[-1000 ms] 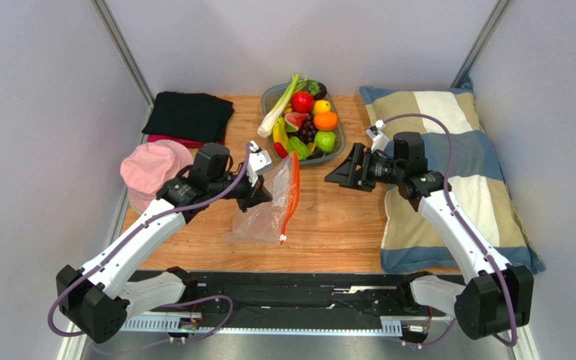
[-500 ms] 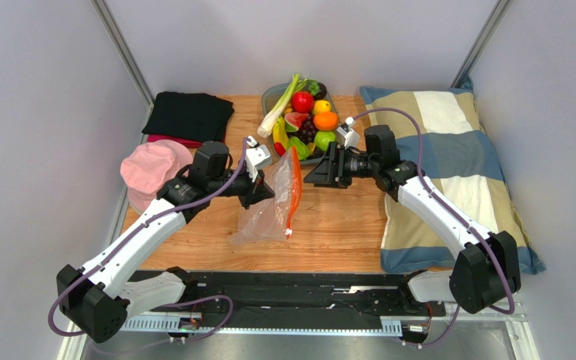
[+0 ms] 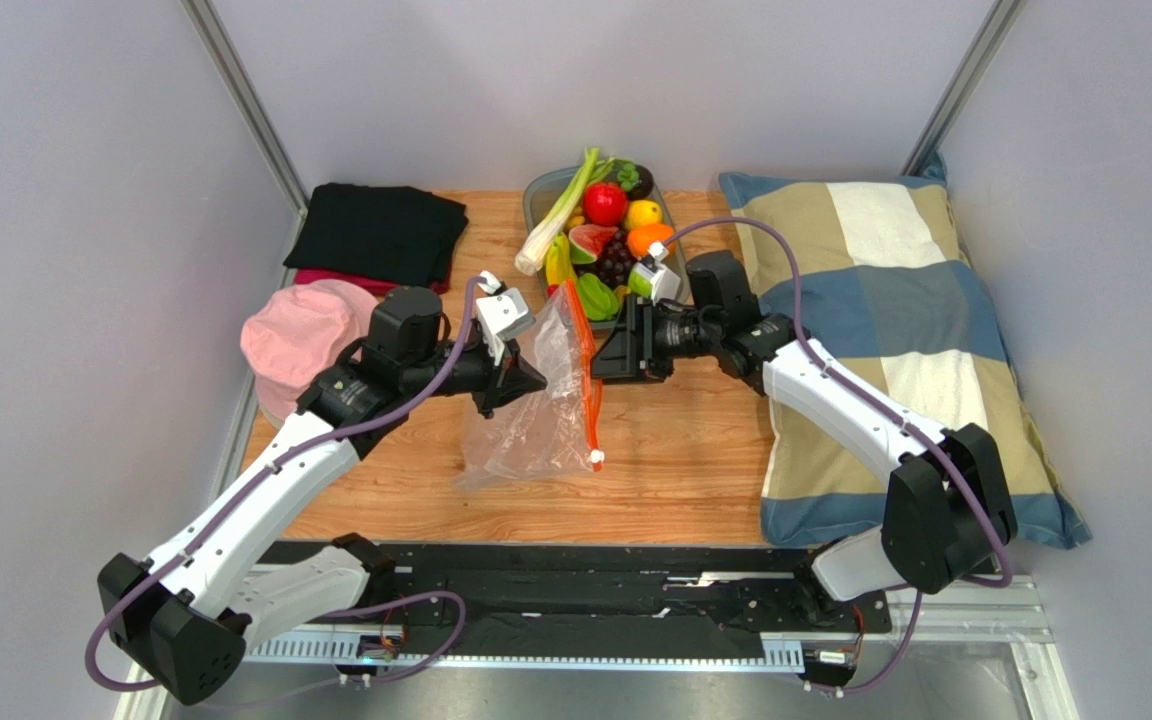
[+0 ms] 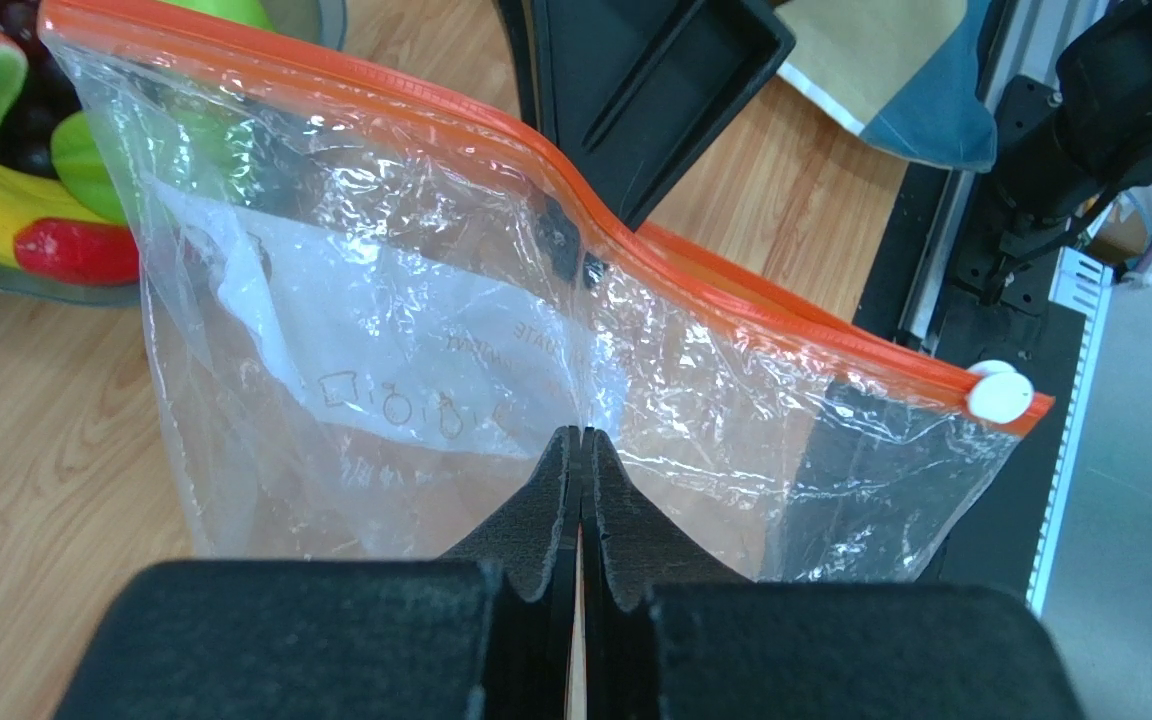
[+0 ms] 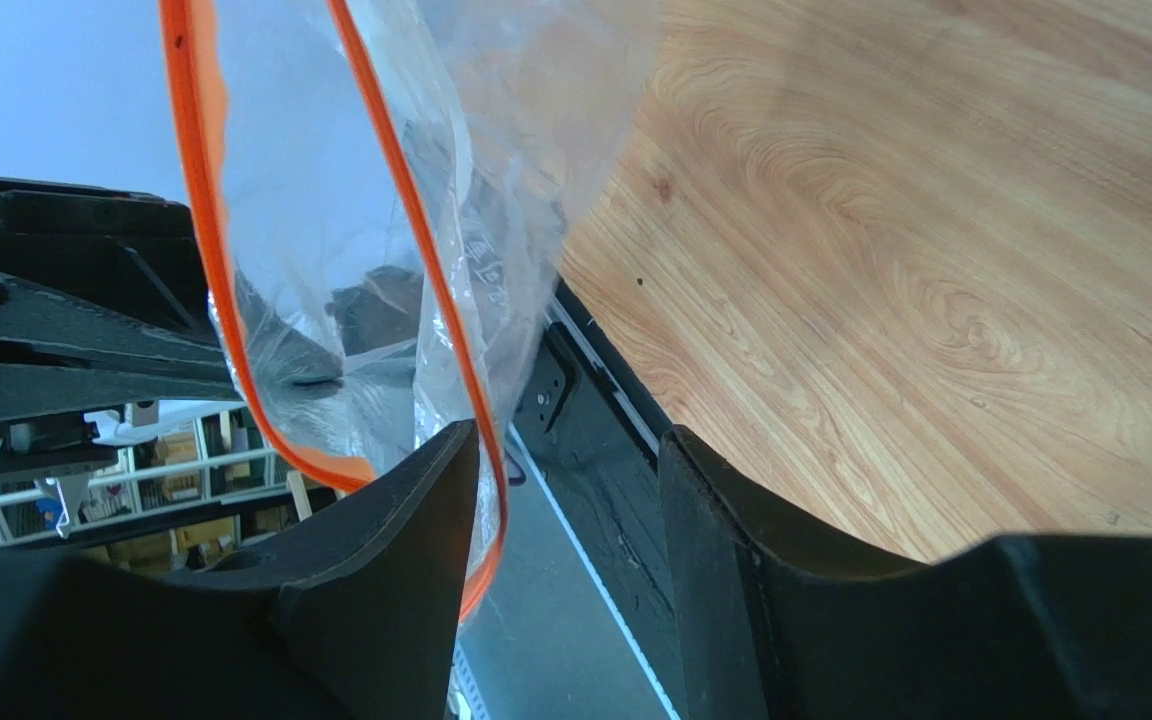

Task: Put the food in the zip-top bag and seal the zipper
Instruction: Open the zipper of the food storage bag.

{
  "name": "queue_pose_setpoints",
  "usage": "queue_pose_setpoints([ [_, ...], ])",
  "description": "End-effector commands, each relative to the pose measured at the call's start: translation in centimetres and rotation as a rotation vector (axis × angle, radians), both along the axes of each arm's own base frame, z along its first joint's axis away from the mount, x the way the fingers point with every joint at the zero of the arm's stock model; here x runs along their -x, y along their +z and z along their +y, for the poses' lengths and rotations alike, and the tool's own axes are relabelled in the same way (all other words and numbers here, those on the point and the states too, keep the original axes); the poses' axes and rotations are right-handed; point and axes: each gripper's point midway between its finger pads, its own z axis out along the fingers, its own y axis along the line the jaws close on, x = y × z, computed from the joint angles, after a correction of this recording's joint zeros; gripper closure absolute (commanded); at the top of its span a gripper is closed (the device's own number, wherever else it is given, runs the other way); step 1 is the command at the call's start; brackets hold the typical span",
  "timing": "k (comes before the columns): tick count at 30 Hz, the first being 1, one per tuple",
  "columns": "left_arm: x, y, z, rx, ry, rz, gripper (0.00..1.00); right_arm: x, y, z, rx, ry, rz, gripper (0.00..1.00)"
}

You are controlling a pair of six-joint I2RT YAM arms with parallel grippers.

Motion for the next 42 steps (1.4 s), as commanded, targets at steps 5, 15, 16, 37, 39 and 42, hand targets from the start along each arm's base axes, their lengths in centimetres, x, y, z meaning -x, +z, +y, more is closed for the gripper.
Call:
queue_pose_setpoints([
  [5, -0.6, 1.3, 0.4, 0.057, 0.042, -0.045, 1.0, 0.8, 3.0, 1.6, -0.06, 0.1, -0.141, 1.0],
  [15, -3.3, 0.9, 3.1, 0.12, 0.266, 0.125, 0.43, 0.6, 5.7, -1.6, -0.013, -0.014, -0.327, 1.0],
  [16, -3.4, 1.8, 3.3, 0.13, 0.277, 0.11, 0.35, 0.7, 6.2, -1.6, -0.012, -0.019, -0.338, 1.0],
  [37, -3.9, 4.9, 0.1, 0.093, 0.425, 0.305, 0.25, -3.0, 4.6, 1.2, 0.15, -0.25, -0.349, 1.0],
  [39, -4.6, 5.4, -0.7, 0.077, 0.432, 0.313, 0.25, -3.3, 4.5, 1.7, 0.156, -0.248, -0.347, 1.0],
  [42, -5.7, 4.6, -0.7, 0.044, 0.49, 0.337, 0.27, -3.8, 4.6, 2.4, 0.15, -0.246, -0.335, 1.0],
])
